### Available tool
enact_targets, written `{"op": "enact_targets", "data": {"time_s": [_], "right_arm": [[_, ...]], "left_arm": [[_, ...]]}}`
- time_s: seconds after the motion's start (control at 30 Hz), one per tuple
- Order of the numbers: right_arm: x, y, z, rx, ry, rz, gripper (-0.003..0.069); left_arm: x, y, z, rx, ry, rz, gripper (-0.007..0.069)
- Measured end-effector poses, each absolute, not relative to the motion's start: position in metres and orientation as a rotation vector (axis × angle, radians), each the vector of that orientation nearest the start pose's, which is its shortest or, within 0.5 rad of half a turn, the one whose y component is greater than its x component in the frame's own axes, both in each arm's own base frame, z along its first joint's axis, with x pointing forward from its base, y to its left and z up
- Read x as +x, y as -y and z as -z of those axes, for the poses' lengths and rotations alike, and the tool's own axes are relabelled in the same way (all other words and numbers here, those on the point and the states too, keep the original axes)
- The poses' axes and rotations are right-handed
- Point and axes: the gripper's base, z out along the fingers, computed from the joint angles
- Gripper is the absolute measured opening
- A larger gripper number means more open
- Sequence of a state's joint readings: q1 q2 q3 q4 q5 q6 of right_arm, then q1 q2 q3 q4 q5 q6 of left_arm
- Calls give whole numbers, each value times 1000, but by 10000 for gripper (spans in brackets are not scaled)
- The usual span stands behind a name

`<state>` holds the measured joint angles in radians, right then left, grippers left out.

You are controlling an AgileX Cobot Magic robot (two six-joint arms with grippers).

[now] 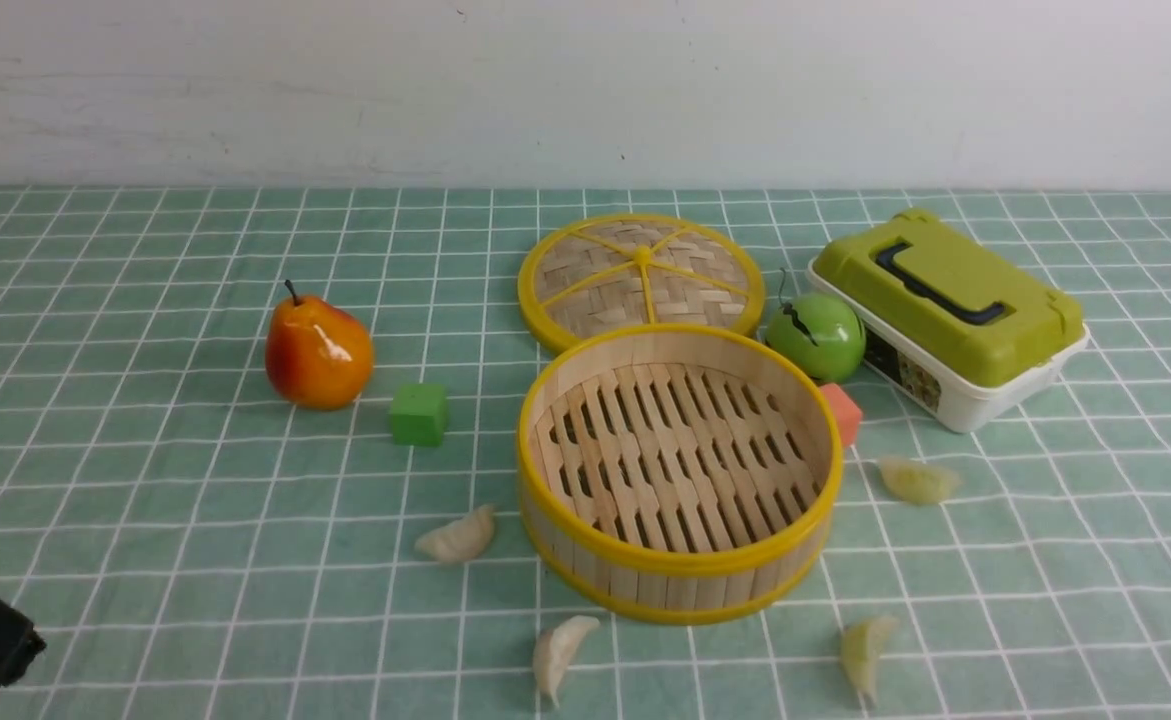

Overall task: Put the dumplings into the steamer on the table with the blue tablecloth.
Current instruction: 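Reach for and grasp a dumpling on the table with the left gripper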

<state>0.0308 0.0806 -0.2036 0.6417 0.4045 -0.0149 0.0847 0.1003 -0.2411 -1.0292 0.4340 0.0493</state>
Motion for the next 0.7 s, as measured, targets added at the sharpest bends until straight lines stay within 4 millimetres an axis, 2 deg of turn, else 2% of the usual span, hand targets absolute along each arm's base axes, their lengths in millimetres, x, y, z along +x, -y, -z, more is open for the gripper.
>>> {"op": "enact_targets", "data": {"time_s": [0.07,0.1,0.13,0.17,0.2,0.27,0.4,0.47,0.57,0.7], "right_arm": [[56,-22,-268,242,-1737,-587,25],[61,-22,-280,211,-1764,-548,-2],[61,-22,-283,201,-1759,-540,-6],[73,-22,-303,135,-1841,-468,-18],[77,-22,-305,131,-1856,-457,-18],[98,-24,-323,-10,-2070,-353,-19],[128,-32,-322,-184,-2349,-335,-19],[139,-41,-318,-258,-2415,-359,-19],[145,-54,-312,-396,-2453,-383,-19],[146,-67,-307,-546,-2466,-396,-17]], "left_arm": [[56,29,-282,-461,-1655,863,-1],[61,30,-291,-412,-1709,810,-14],[62,30,-292,-403,-1721,800,-14],[72,29,-305,-331,-1828,714,-14],[73,29,-309,-308,-1843,692,-14],[92,26,-324,-208,-2026,557,-14],[115,21,-338,-48,-2234,373,-14],[128,24,-338,61,-2325,310,-14],[145,38,-336,234,-2447,250,-14],[176,62,-329,341,-2601,183,12]]}}
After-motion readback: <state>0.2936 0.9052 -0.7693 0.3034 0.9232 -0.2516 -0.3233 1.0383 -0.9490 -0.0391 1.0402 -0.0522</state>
